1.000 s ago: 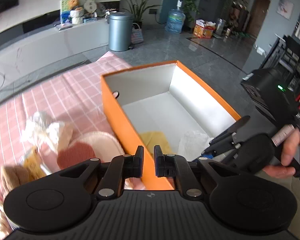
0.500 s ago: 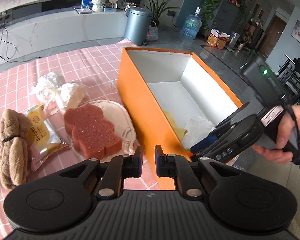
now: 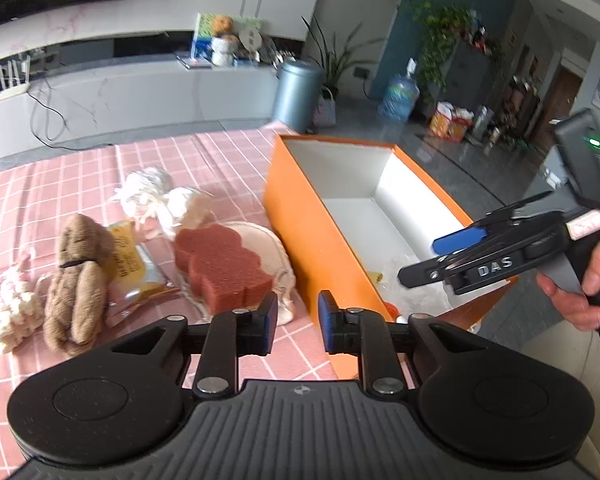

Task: Organize soft objects
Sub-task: 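Open the right tool to drop the orange ball into the box, then withdraw, then move both tools back over the plush bear and crocheted piece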

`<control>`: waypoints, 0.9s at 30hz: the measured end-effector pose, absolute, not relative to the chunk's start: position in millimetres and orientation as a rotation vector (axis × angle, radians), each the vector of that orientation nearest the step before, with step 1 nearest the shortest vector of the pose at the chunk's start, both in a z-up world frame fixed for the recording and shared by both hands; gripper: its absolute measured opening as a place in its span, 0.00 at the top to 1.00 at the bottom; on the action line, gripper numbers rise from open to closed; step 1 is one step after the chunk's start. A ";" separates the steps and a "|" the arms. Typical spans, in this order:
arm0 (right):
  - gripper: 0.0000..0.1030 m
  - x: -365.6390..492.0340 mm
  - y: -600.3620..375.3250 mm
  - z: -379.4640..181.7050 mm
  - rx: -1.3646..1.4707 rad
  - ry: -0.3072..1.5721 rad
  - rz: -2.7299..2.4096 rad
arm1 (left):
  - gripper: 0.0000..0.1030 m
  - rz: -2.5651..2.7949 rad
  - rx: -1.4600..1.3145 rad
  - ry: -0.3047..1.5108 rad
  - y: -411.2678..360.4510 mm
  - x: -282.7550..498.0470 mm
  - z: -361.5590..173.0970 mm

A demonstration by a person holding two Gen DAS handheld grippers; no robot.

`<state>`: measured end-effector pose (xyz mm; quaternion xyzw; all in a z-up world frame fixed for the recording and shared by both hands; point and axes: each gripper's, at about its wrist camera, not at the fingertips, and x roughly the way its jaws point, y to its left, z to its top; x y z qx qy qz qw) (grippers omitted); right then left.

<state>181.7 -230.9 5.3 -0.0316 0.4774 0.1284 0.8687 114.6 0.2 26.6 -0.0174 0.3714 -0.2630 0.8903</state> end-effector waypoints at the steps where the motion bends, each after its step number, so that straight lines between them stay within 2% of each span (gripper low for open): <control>1: 0.31 175.3 -227.8 10.9 -0.071 0.963 0.256 | 0.74 -0.537 -0.038 0.759 3.2 111.4 27.0; 8: 0.31 140.6 -191.3 30.9 -0.084 0.737 0.239 | 0.71 -0.472 -0.089 0.682 31.9 92.4 25.5; 12: 0.22 123.3 -162.1 36.2 -0.076 0.627 0.268 | 0.69 -0.406 -0.125 0.646 48.1 85.5 21.3; 15: 0.22 114.0 -135.7 31.3 -0.085 0.572 0.296 | 0.61 -0.362 -0.158 0.633 60.5 83.3 15.5; 17: 0.22 110.1 -120.6 26.0 -0.083 0.549 0.325 | 0.51 -0.325 -0.176 0.616 69.6 81.3 10.6; 21: 0.22 108.1 -90.6 6.2 -0.079 0.551 0.350 | 0.43 -0.242 -0.209 0.589 87.9 79.4 1.9; 23: 0.22 109.7 -81.4 -4.9 -0.071 0.556 0.346 | 0.34 -0.195 -0.224 0.587 98.8 79.2 -3.1; 27: 0.22 115.6 -66.1 -21.5 -0.084 0.573 0.343 | 0.24 -0.136 -0.263 0.582 122.1 80.0 -13.7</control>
